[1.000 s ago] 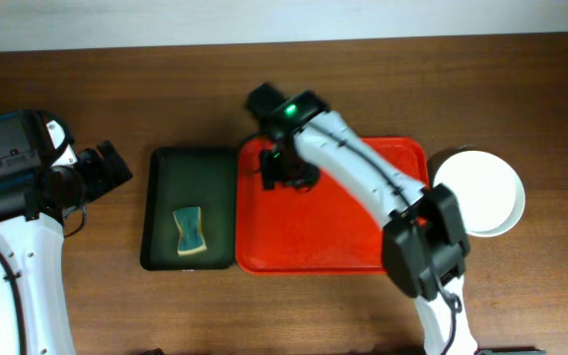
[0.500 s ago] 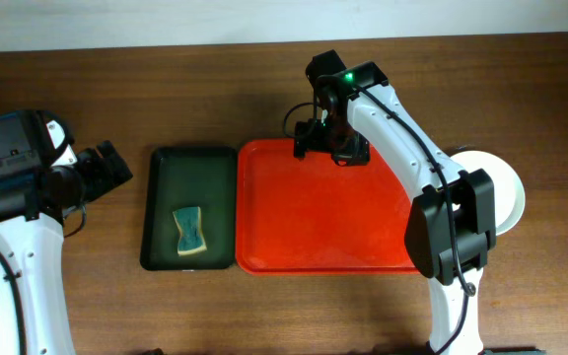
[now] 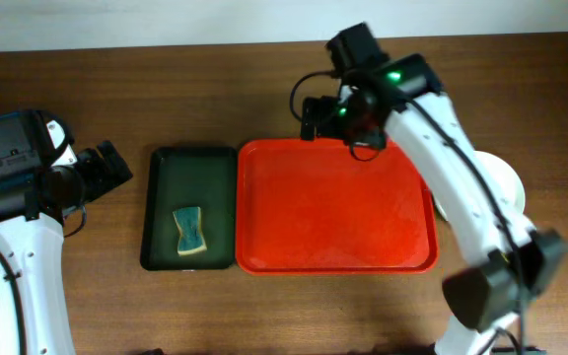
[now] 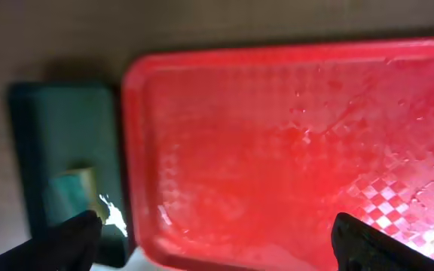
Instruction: Clean dirty plates on tray and stack at the side
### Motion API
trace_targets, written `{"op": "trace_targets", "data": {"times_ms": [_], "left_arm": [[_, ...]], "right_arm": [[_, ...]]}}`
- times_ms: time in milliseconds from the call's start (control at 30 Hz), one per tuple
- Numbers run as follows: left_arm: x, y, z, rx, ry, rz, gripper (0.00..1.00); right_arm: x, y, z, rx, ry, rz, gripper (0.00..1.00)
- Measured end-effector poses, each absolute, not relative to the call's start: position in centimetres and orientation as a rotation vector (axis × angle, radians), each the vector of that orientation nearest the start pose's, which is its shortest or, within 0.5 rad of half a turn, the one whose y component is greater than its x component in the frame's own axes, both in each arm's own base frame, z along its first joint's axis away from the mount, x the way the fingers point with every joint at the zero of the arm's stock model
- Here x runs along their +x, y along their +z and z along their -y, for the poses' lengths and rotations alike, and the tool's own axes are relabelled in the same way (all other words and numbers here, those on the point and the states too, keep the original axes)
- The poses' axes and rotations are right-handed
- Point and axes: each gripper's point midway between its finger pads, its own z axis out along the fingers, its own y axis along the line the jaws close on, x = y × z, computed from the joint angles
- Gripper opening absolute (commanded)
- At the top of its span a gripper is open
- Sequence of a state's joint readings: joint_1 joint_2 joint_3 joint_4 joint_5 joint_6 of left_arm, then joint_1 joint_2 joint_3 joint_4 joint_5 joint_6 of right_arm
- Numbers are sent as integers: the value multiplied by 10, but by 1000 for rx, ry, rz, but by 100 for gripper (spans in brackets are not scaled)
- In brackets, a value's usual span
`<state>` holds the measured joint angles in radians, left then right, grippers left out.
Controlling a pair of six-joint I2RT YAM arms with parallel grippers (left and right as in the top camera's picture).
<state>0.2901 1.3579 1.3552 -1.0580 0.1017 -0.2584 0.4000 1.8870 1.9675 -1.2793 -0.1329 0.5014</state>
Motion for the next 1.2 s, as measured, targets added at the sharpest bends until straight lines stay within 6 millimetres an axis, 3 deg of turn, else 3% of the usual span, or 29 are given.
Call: {"op": "trace_targets", "data": {"times_ms": [133,300,467,600,700,767,833,933,1000,1100,1200], "left_arm": [[320,217,-77,-678,-123,-2539,99],[320,217,-77,-678,-123,-2539,99],[320,217,-77,-678,-123,-2539,99],[320,217,-77,-678,-123,-2539,99],[320,217,-77,-678,-123,-2538,99],[320,217,-77,-678,-123,-2538,99],[320,217,-77,-679,-123,-2539,99],[321,217,-78,-678,-122,-2537,99],[320,217,-77,-678,-124,-2539,99],[320,217,-77,-678,-124,-2538,99],[321,217,-78,-678,-123,-2537,99]], "right_arm": [[362,294,-178,81,495,-2643,99],[303,393,-151,52,596,-2361,99],[253,445,-102,123,498,-2155,98],[199,483,-65,166,491,-1965,98],[158,483,-43,186,501,-1884,98],[131,465,-27,217,487,-1848,98],[118,457,-18,240,487,-1779,98],[103,422,-5,296,457,-1699,98],[101,398,1,334,431,-1646,98],[121,368,3,367,413,-1549,98],[156,370,1,359,442,-1339,99]]}}
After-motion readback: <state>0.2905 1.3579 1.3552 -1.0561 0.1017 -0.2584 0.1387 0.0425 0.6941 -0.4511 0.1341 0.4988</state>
